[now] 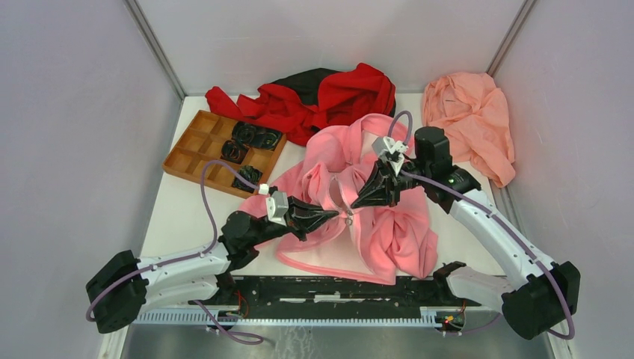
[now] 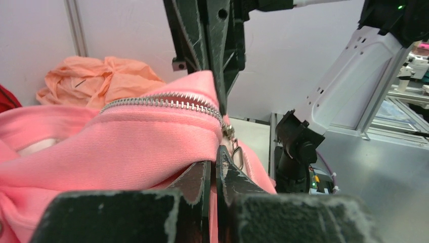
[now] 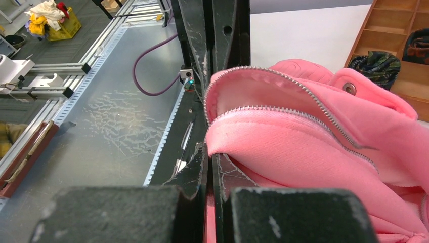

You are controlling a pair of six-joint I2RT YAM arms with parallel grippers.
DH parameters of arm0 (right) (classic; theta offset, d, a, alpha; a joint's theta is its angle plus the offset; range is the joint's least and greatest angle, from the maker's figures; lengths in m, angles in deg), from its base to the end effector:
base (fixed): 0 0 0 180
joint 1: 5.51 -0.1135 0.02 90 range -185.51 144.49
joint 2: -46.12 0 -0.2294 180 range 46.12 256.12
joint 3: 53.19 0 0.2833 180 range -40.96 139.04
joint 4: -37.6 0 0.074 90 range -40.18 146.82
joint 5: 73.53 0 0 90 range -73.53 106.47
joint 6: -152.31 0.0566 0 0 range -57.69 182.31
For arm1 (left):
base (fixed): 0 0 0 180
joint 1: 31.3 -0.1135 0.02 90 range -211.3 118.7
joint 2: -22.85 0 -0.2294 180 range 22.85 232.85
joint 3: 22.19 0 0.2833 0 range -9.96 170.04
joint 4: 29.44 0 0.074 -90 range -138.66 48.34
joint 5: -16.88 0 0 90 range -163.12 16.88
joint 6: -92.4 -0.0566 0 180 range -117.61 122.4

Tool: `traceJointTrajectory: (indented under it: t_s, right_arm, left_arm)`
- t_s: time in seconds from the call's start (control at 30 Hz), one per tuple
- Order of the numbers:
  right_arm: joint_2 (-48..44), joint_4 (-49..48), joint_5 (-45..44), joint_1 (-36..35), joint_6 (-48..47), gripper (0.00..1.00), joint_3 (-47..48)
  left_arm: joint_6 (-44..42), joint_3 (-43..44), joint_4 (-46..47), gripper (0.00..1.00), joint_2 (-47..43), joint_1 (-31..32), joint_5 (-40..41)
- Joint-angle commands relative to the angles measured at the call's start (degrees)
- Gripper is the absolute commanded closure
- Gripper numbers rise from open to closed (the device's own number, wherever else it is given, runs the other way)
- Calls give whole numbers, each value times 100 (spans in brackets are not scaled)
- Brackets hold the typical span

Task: Zip up the jacket
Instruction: Insert the zipper into the jacket.

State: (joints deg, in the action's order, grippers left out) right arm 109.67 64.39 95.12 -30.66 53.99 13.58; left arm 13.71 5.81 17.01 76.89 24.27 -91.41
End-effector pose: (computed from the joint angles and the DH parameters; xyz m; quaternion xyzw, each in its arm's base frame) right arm 0.2287 0.1687 0.3008 -0.5188 0.5198 0.5865 0.3416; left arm 0.1321 -0.2241 0.2194 0.3331 0.4727 -0.5225 0.6266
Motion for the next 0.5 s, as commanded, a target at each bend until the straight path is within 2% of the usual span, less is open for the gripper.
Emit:
traceJointTrajectory:
  t_s: [0.0,0.47]
  right_arm:
    - [-53,-212,35,-52,129,100,258]
    - [-53,-286,54,-144,296,100,359]
  left_arm:
    - [-317,365,423,98,-100,-13,-304]
    - [-75,417,755,98,232,-13,-354]
